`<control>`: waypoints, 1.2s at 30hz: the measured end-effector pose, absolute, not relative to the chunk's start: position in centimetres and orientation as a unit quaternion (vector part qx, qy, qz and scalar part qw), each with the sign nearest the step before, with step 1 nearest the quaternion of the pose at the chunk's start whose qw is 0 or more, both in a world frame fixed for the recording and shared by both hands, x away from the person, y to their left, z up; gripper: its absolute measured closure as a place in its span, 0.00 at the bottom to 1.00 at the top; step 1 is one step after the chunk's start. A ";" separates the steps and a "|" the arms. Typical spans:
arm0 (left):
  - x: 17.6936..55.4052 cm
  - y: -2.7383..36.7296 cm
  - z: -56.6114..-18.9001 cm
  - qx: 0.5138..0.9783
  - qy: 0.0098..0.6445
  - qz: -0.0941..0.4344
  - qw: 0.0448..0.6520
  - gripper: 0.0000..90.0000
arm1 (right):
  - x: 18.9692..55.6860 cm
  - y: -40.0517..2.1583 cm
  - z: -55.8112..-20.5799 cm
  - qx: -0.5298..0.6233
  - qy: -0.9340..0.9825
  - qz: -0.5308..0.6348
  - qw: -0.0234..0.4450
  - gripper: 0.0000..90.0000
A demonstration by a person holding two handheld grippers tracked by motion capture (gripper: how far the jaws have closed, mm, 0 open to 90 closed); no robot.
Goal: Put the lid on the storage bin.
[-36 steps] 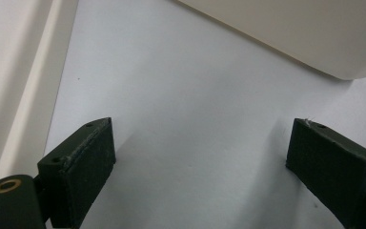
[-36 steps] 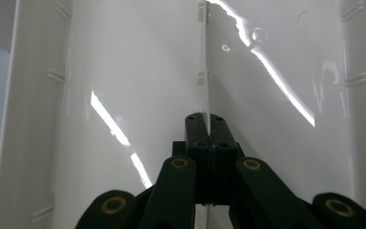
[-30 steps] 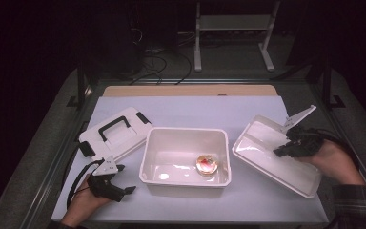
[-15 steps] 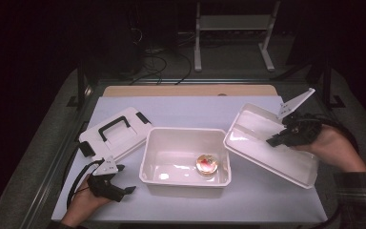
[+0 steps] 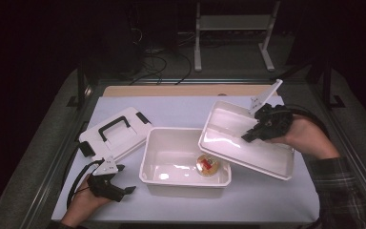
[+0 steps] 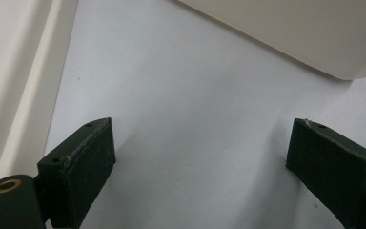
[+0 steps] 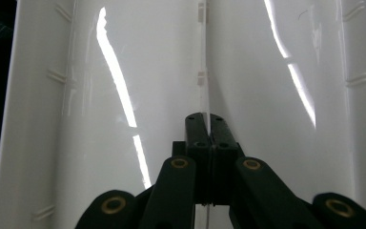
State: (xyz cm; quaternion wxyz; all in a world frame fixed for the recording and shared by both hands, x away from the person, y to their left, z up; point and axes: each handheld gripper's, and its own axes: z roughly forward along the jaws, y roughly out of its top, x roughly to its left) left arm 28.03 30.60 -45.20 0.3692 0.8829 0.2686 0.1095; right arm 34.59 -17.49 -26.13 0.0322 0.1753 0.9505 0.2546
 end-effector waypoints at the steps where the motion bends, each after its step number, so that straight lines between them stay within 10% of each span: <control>1: 28.0 30.6 -45.2 0.883 0.269 0.110 0.369 0.09 | 34.7 -17.1 -26.1 0.171 0.951 0.256 0.031 0.99; 36: 28.0 30.6 -45.2 0.883 0.268 0.109 0.369 0.09 | 36.1 -2.6 -28.7 0.042 0.971 0.234 -0.017 0.99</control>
